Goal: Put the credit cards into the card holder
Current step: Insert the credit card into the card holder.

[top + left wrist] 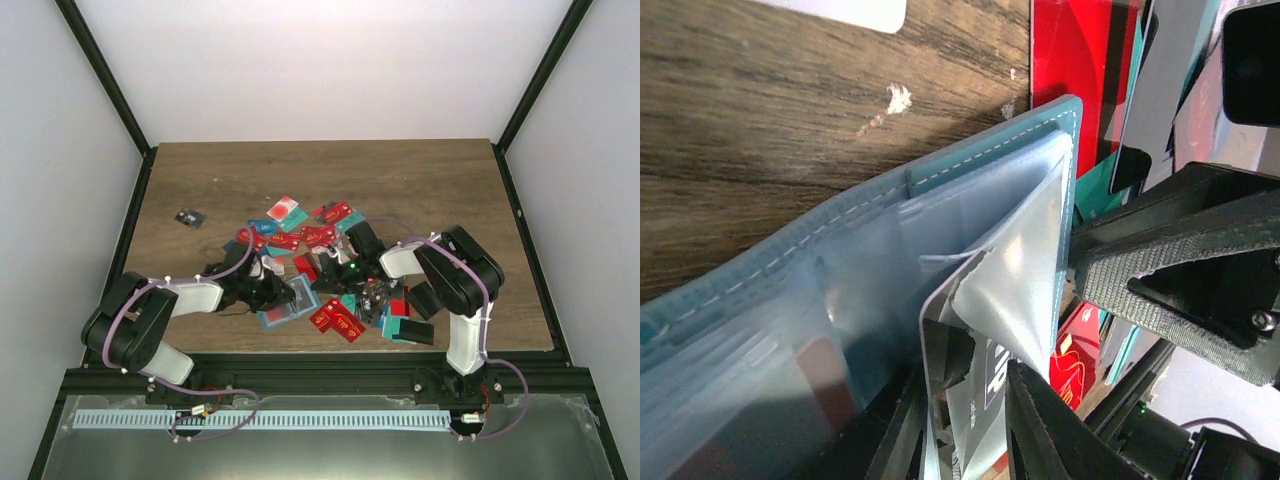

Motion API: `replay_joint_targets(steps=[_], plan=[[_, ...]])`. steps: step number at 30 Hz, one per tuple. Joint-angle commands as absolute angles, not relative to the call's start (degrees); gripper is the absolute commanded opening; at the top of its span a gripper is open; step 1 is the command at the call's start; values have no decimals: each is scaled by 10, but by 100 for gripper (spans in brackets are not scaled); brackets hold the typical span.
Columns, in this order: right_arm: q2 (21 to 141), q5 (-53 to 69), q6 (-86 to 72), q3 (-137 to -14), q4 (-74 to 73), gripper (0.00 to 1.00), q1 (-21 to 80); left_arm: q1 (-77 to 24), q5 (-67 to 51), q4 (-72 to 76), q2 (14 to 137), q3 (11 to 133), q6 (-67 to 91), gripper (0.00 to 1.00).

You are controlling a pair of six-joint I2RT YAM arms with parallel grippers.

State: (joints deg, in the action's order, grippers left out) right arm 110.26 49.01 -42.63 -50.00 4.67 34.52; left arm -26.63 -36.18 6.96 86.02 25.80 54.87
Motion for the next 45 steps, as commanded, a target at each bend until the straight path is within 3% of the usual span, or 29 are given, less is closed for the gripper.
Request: replay_joint_targets(steps=[1,18,25,29,36,45], plan=[[1107,462,-414,-527,20,17,352,-268,-349,-45,859,288,501,27],[1054,433,-382,-544,-37,24,322,-268,-353,-232,817,377,420,54],[1018,421,-365,-541,-62,28,317,-268,-308,-331,789,435,363,56],[999,422,-365,-533,-62,31,317,-268,-278,-363,769,450,342,50],[984,448,-383,-506,-26,34,317,-269,-266,-348,764,419,339,28],[998,476,-390,-495,6,36,332,-269,-293,-299,791,403,334,13]])
